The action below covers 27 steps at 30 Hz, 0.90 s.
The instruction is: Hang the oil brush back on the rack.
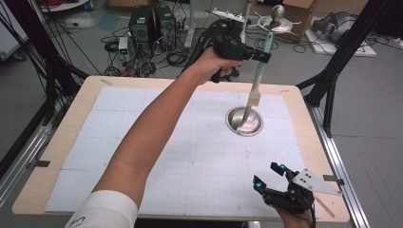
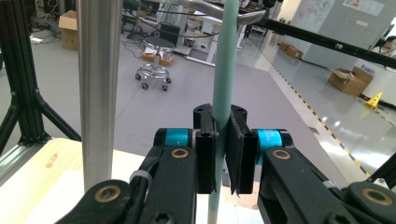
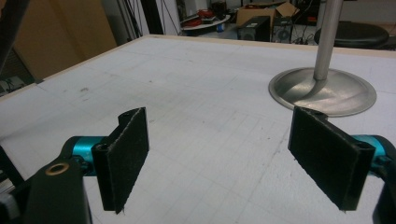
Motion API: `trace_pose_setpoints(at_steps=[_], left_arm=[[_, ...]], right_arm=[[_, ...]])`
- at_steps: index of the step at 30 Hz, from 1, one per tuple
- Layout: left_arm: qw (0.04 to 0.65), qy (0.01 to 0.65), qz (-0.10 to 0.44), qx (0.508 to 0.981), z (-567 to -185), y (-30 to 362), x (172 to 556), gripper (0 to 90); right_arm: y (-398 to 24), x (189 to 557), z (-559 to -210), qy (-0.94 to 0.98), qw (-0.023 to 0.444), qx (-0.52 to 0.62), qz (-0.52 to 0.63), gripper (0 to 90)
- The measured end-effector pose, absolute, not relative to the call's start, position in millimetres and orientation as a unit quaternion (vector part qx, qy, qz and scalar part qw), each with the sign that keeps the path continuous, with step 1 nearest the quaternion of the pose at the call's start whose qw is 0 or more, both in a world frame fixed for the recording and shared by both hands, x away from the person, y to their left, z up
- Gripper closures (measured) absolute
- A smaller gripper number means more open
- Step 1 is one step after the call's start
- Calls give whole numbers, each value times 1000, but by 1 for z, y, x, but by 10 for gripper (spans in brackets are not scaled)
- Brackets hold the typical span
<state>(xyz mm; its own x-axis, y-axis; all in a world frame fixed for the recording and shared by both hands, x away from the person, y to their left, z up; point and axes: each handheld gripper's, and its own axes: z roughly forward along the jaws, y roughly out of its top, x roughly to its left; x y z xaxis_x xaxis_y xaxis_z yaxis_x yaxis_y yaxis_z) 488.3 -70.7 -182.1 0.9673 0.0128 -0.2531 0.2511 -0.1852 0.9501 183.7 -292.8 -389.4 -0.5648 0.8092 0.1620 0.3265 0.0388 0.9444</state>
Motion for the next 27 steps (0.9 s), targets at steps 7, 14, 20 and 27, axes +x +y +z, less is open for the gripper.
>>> trace_pose_setpoints(at_steps=[7,14,20,27], left_arm=[[626,98,-36,773,-186,-67,473,540],[628,135,5,766,-194,-25,454,369],[643,153,37,749,-213,28,421,319],[644,185,68,739,-243,84,374,244]], right_arm=[[-292,183,-390,694,214,408,553,192],[-286,183,-390,695,211,406,555,192],[-284,182,-390,697,213,409,549,192],[-286,180,-390,692,222,413,549,195]])
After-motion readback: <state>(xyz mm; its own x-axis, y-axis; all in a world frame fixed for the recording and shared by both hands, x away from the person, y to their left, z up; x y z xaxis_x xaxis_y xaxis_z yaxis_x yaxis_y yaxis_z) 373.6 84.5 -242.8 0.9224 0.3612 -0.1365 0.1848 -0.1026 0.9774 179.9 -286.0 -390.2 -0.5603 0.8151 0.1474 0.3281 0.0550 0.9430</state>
